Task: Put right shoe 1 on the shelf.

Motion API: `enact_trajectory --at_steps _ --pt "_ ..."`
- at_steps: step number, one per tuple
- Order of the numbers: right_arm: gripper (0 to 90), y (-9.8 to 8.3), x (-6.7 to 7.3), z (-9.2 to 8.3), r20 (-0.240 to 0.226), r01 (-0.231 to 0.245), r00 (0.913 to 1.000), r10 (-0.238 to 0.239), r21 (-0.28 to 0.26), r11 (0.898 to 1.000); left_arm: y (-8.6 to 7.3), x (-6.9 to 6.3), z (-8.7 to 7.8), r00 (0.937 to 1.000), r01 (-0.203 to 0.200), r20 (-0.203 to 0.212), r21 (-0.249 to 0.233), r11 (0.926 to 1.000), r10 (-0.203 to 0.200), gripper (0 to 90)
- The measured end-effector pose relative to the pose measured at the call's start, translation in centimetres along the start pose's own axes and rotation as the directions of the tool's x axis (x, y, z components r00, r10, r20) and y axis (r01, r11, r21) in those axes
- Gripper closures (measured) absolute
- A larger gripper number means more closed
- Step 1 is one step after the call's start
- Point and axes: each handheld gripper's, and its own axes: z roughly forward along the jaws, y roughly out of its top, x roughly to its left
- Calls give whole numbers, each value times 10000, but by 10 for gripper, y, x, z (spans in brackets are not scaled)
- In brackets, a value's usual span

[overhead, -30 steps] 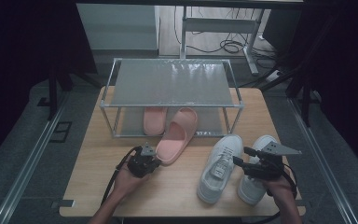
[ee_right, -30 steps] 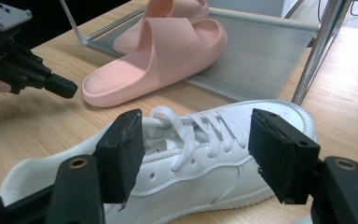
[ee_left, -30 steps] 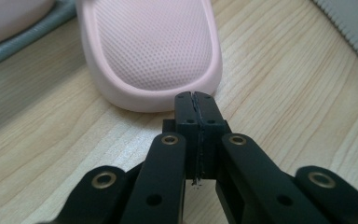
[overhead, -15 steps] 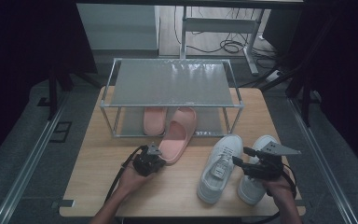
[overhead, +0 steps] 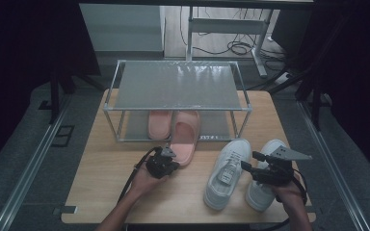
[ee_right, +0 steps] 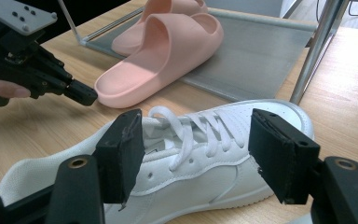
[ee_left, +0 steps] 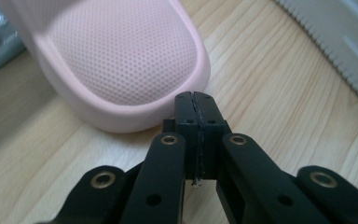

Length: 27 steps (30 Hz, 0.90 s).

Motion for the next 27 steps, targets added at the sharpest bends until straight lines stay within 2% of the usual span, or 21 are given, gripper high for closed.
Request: enact_trajectory --at_steps 5,10,13,20,24,27 --pt "355 0 -1 -1 0 -6 10000 6 -25 10000 12 1 3 10000 34 85 13 10000 -34 894" --pt "354 0 -1 -2 7 -23 10000 23 -72 10000 22 4 5 10000 92 8 -55 9999 -92 894" --pt "355 0 -1 -3 26 -39 10000 40 -94 9999 29 8 6 9996 240 -173 -90 9997 -241 893" --pt "354 0 -3 -2 51 -66 10000 66 -86 9999 38 18 10 9984 404 -399 99 9991 -400 893" --pt "354 0 -3 -3 25 -45 10000 45 -70 10000 41 23 10 9970 653 -428 49 9979 -650 893" --pt "354 0 -3 -2 41 -49 10000 49 -71 10000 43 25 10 9965 675 -488 63 9977 -671 894"
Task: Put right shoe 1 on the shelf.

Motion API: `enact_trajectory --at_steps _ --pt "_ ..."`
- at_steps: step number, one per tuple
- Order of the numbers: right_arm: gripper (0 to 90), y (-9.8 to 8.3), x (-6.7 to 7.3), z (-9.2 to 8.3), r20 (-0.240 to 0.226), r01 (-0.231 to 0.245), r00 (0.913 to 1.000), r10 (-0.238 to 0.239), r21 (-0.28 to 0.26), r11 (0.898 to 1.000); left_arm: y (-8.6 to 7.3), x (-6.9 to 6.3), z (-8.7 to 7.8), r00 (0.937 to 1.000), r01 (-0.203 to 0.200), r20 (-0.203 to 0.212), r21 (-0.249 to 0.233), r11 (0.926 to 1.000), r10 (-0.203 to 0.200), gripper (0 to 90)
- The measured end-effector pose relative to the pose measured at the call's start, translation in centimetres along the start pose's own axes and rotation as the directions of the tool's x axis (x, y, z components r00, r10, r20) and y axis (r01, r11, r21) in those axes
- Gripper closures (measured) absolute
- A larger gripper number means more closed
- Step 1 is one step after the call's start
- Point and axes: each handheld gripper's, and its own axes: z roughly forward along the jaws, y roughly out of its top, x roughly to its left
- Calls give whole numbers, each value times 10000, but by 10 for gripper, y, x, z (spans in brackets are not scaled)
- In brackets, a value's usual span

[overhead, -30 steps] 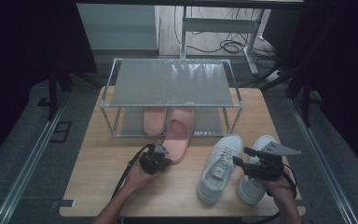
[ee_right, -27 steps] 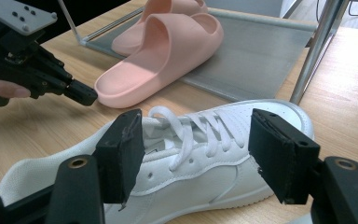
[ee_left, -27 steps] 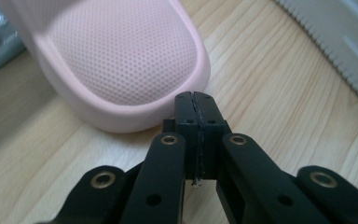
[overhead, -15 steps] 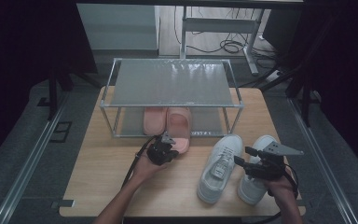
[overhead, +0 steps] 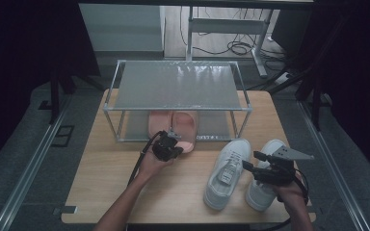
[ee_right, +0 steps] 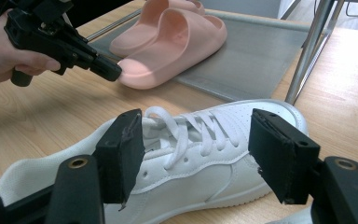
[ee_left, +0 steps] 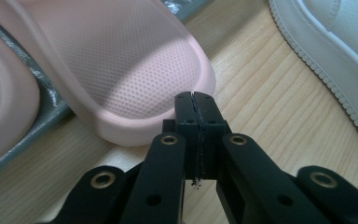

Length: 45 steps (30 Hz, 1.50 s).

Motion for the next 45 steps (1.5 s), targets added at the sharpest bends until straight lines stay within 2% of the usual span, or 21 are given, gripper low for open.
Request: enact_trajectory --at_steps 4,9,14,17,20,23,24,27,28,31,33,35,37,39,41,42,45 --pt "354 0 0 0 -9 -42 10000 42 19 10000 0 2 1 10000 18 26 -43 10000 -17 893" --pt "354 0 0 0 -15 -18 10000 18 -4 10000 -4 -2 0 9999 -148 -34 58 9999 148 892" --pt "354 0 0 0 -8 -50 10000 50 19 10000 -7 -5 4 9996 -207 169 156 9997 204 893" --pt "354 0 0 1 -19 -27 10000 27 32 10000 -6 -5 7 9996 -254 145 218 9994 251 893" --pt "354 -1 0 1 -11 -52 10000 52 38 10000 -4 -2 10 9995 -51 319 113 9999 48 895" --pt "354 -1 -1 0 -8 -73 10000 73 18 10000 -3 1 11 9997 35 249 68 10000 -36 896" --pt "354 -1 -1 0 0 -79 10000 79 17 10000 -4 2 11 9995 202 230 61 9998 -203 895" --pt "354 -1 -1 -1 15 -80 10000 80 -1 10000 -2 8 11 9998 198 88 156 9997 -200 896" --pt "354 -1 -1 -1 15 -77 10000 77 -4 10000 -1 8 12 9994 343 37 86 9994 -344 896" --pt "354 0 -1 -1 21 -70 10000 70 -16 10000 1 13 13 9997 103 -212 265 9996 -97 895" --pt "354 -1 -2 -2 30 -84 10000 84 -10 10000 2 15 14 9997 191 -128 223 9996 -188 896" --pt "354 -1 -3 -2 56 -105 9999 105 -52 9999 4 16 14 9998 43 -173 318 9995 -38 896" --pt "354 -1 -3 -3 66 -133 9999 133 -66 9999 5 16 17 9994 229 -264 174 9996 -225 896" --pt "354 -1 -3 -3 65 -126 9999 126 -66 9999 5 18 17 9997 122 -230 184 9998 -118 896" --pt "354 -1 -3 -3 66 -123 9999 124 -66 9999 6 20 19 9994 226 -253 114 9997 -223 896" --pt "354 -1 -3 -3 69 -126 9999 126 -69 9999 6 20 20 9993 117 -347 88 9999 -114 895" --pt "354 -1 -3 -3 73 -132 9999 133 -73 9999 7 19 24 9980 151 -618 -40 9999 -153 895"
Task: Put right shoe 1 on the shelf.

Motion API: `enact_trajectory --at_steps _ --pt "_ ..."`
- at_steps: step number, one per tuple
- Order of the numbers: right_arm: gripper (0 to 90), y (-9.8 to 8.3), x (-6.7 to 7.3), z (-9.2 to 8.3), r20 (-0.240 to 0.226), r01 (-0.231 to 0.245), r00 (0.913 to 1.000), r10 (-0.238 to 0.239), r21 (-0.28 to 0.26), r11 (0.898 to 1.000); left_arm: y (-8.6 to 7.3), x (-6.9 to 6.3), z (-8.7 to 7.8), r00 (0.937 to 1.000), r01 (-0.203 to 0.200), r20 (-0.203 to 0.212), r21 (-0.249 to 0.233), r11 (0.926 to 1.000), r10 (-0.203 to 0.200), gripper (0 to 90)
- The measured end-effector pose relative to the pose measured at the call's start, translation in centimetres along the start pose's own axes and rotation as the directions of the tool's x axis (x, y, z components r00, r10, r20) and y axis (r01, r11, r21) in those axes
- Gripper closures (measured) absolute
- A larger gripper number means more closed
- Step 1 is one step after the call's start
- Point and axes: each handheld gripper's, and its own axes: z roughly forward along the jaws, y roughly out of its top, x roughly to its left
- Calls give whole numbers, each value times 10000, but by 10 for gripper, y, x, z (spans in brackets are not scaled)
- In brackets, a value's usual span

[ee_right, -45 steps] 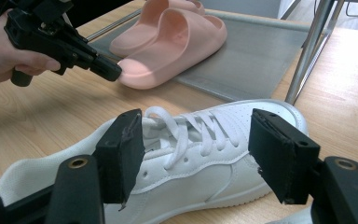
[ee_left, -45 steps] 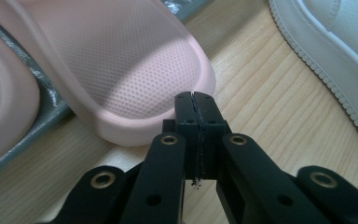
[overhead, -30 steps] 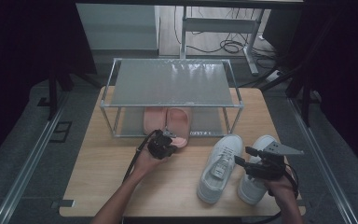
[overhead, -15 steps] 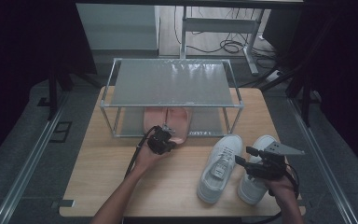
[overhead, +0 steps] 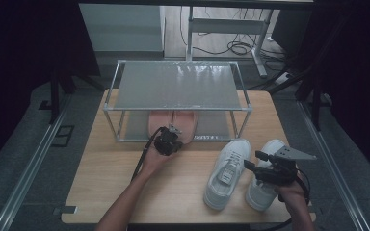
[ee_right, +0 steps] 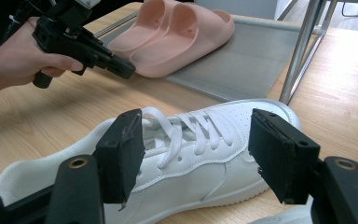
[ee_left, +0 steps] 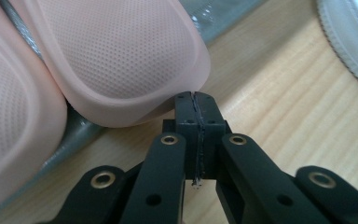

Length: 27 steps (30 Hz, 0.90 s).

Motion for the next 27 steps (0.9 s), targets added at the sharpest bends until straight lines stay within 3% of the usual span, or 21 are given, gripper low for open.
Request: enact_trajectory --at_steps 5,9,18,22,27 --pt "355 0 -1 0 11 -11 10000 11 -9 10000 3 3 5 9996 271 -102 -123 9996 -272 894" --pt "354 0 -1 -1 17 -28 10000 28 -17 10000 7 3 9 9994 146 -309 -47 9999 -147 886" --pt "355 0 -2 -2 52 -16 10000 16 -67 10000 10 3 13 9985 367 -398 -77 9993 -370 881" --pt "355 0 -2 -3 48 -6 10000 6 -75 10000 8 0 12 9986 348 -397 -125 9993 -353 871" --pt "355 0 -2 -3 54 -25 10000 25 -68 10000 -2 -2 -2 9992 319 -221 -436 9985 -329 868"
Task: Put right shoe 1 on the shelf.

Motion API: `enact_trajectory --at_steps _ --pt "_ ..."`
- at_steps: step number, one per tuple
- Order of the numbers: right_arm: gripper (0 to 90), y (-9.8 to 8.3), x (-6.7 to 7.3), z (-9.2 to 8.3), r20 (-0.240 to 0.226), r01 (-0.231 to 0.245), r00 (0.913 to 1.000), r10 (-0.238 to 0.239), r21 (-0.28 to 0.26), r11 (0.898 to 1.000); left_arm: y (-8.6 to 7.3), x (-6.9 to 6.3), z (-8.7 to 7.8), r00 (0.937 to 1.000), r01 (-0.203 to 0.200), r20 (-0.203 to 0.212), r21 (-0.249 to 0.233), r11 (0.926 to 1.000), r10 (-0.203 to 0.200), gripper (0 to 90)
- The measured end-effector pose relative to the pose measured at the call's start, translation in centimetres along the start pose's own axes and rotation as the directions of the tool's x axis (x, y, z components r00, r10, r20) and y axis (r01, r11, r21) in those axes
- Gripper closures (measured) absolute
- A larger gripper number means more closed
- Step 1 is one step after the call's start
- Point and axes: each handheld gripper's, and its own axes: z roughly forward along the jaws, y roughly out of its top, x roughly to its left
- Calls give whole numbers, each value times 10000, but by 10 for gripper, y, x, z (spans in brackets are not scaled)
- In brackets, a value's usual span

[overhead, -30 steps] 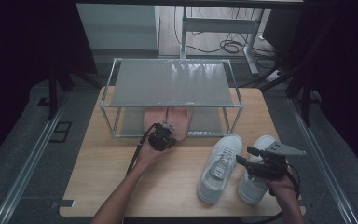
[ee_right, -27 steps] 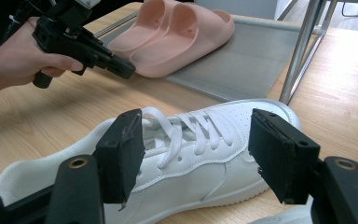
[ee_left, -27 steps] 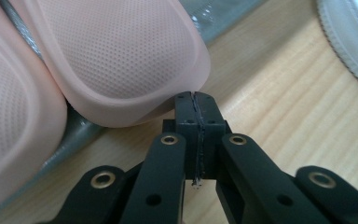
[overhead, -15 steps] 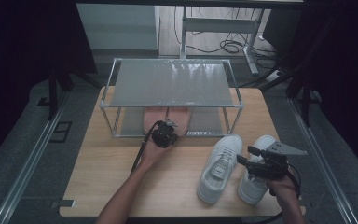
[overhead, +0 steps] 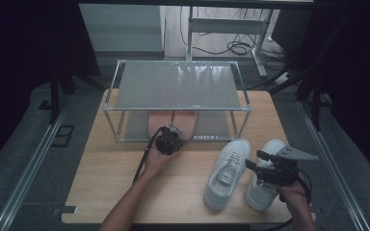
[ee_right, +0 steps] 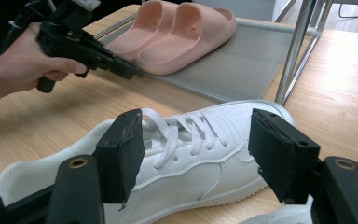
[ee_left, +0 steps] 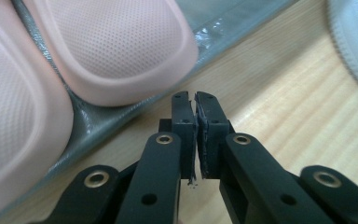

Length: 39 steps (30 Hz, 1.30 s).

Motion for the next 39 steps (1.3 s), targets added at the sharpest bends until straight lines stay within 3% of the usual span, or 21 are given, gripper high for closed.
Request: enact_trajectory --at_steps 3,6,9,17,24,28,31,39 --pt "355 0 0 0 12 -13 10000 13 -15 10000 -4 -1 -7 10000 39 39 -152 9999 -39 869" --pt "355 0 0 -1 11 -18 10000 18 -2 10000 -17 -5 -26 9997 60 223 -754 9971 -43 871" --pt "355 0 0 -1 6 -19 10000 19 -5 10000 -30 -8 -42 9995 49 321 -1066 9943 -15 872" --pt "355 0 1 1 -19 -36 10000 36 38 10000 -67 -10 -76 9979 281 614 -1259 9916 -205 859" --pt "354 -1 2 3 -40 -9 10000 10 94 10000 -89 -6 -101 9967 808 223 -1502 9854 -783 586" --pt "354 -1 2 3 -40 -1 10000 1 97 10000 -99 -3 -107 9966 822 50 -1264 9886 -822 531" --pt "354 0 2 2 -39 -2 10000 2 92 10000 -106 -2 -111 9951 984 49 -1259 9872 -986 504" --pt "354 1 -1 -1 57 -6 10000 6 -8 10000 -113 0 -119 9953 931 -120 -1385 9860 -956 438"
